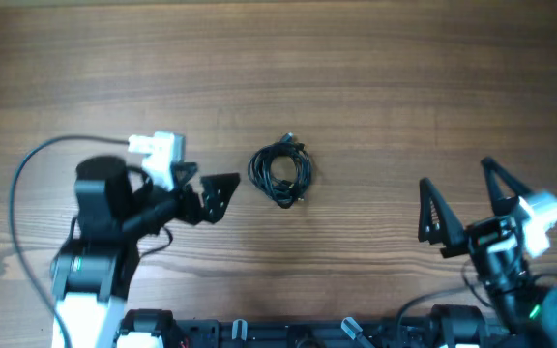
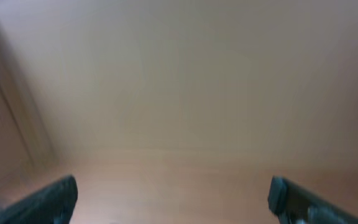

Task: Untangle cables
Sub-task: 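Move both grippers forward toward the black cable bundle, then grasp the cable bundle with both grippers from opposite sides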

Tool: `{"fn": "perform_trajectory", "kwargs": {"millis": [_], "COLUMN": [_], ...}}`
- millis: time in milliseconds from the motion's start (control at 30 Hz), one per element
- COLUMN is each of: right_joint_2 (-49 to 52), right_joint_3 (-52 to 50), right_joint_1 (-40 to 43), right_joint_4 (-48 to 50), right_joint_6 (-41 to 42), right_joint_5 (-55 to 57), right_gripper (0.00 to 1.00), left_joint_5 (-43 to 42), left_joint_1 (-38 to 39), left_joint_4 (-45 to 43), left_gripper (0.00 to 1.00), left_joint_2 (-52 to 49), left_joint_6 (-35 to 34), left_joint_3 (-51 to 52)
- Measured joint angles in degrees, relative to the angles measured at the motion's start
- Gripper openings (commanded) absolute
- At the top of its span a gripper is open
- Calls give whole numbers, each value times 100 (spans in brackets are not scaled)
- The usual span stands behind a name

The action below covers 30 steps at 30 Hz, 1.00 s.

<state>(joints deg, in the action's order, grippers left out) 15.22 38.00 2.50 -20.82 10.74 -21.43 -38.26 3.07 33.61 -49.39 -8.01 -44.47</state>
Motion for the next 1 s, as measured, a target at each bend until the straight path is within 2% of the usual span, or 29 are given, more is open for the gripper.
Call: {"fn": "perform_trajectory", "kwargs": {"millis": [100, 167, 300, 433, 467, 500, 533, 700, 833, 900, 1000], "right_joint_2": [1272, 2118, 3550, 4614, 4791, 4986, 5128, 5174, 5082, 5071, 5071], "right_joint_3": [1276, 1720, 1851, 1862, 1869, 1873, 1873, 1873, 1873, 1873, 1873], "right_joint_1": [0, 0, 0, -4, -7, -11, -22, -203, -337, -402, -466], "right_joint_4": [-1687, -2181, -2013, -1637, -1714, -1917, -2059, -2417, -2323, -2236, -2063], "right_joint_6": [-566, -765, -822, -636, -568, -498, -411, -240, -195, -190, -173], "right_joint_5": [-2, -151, -1646, -2708, -2750, -2706, -2612, -1751, -1622, -1725, -1971], "right_gripper": [100, 100, 100, 100, 100, 99, 99, 99, 98, 94, 89], "left_joint_5": [-752, -1209, -1532, -713, -627, -549, -442, 509, 1132, 1322, 1486], "left_joint_1": [0, 0, 136, 820, 953, 1054, 1187, 1650, 1869, 1880, 1880], "left_joint_4": [-238, -319, -260, -129, -170, -214, -308, -542, -1099, -1366, -1508], "left_gripper": [100, 100, 100, 100, 98, 86, 78, 78, 60, 51, 46], "left_joint_2": [-728, -1163, -1941, -2570, -2643, -2695, -2747, -2876, -2953, -2968, -3075], "left_joint_6": [-72, -205, -776, -1665, -1808, -1921, -2044, -2732, -2924, -2955, -3058], "left_joint_3": [-17, -17, -20, -28, -28, -28, -28, -28, -28, -28, -31]}}
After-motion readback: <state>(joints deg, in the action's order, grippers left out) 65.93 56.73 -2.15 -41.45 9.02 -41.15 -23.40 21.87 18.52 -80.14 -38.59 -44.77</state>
